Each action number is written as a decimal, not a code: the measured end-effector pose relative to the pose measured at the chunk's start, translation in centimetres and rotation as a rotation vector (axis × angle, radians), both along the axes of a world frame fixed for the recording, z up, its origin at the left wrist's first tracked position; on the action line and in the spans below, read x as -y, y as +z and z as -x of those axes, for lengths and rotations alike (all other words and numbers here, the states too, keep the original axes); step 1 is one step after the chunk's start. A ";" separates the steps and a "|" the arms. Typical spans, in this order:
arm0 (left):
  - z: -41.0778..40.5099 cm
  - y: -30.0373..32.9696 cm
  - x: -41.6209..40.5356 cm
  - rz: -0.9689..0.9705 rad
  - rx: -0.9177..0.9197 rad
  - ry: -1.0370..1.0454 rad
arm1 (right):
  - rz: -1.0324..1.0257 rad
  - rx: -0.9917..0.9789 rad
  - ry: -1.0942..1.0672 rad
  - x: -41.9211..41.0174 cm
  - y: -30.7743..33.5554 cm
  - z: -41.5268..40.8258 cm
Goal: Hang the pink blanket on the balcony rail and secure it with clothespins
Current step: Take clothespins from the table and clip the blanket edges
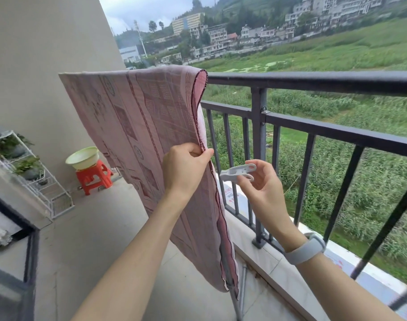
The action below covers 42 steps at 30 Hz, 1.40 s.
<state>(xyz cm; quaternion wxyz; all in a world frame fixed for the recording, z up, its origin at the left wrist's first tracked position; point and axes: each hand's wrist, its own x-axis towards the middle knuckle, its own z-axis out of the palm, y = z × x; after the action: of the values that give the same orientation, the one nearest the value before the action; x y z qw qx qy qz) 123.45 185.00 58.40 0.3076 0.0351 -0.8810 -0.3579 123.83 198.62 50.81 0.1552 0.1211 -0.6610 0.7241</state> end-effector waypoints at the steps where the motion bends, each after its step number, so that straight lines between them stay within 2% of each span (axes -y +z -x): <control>1: 0.0 0.0 0.1 0.000 0.004 -0.004 | 0.020 -0.010 -0.001 0.4 0.0 -0.2; 7: -0.2 0.2 0.4 0.040 0.018 -0.007 | 0.026 -0.102 -0.269 2.3 -0.5 -1.4; 10: -0.2 0.1 0.4 0.073 -0.011 -0.013 | -0.060 -0.159 -0.376 3.0 -0.7 -1.5; 16: 0.4 -0.2 1.1 0.076 -0.048 -0.069 | -0.091 -0.176 -0.521 4.8 -0.3 -1.1; 19: 0.4 -0.4 1.6 0.071 -0.060 -0.119 | -0.114 -0.116 -0.526 5.6 -0.2 -0.5; 22: 0.1 -1.4 2.4 -0.031 -0.078 -0.287 | -0.122 -0.054 -0.438 5.6 -1.1 -0.8; 25: -1.1 -4.6 3.1 -0.130 -0.143 -0.397 | -0.146 -0.024 -0.318 5.3 -2.8 -2.0; 27: -2.3 -7.9 3.3 -0.132 -0.181 -0.411 | -0.181 -0.008 -0.356 4.7 -4.4 -3.1; 30: -3.8 -13.9 2.6 -0.024 -0.150 -0.494 | -0.312 0.047 -0.522 3.0 -7.6 -5.8; 35: -7.2 -22.8 -2.3 0.239 0.087 -0.700 | -0.659 0.238 -0.815 -2.2 -15.5 -14.2; 38: -11.5 -26.6 -7.0 0.440 0.256 -0.894 | -0.790 0.504 -0.928 -5.7 -20.4 -22.4; 42: -18.7 -30.3 -13.3 0.693 0.360 -1.229 | -0.860 0.868 -1.093 -8.5 -24.8 -34.2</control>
<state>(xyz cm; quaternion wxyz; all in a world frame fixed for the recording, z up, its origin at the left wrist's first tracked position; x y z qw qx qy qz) 142.10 198.27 28.09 -0.1052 -0.5073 -0.8411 -0.1551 158.04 207.10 26.03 0.1564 -0.4601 -0.8479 0.2120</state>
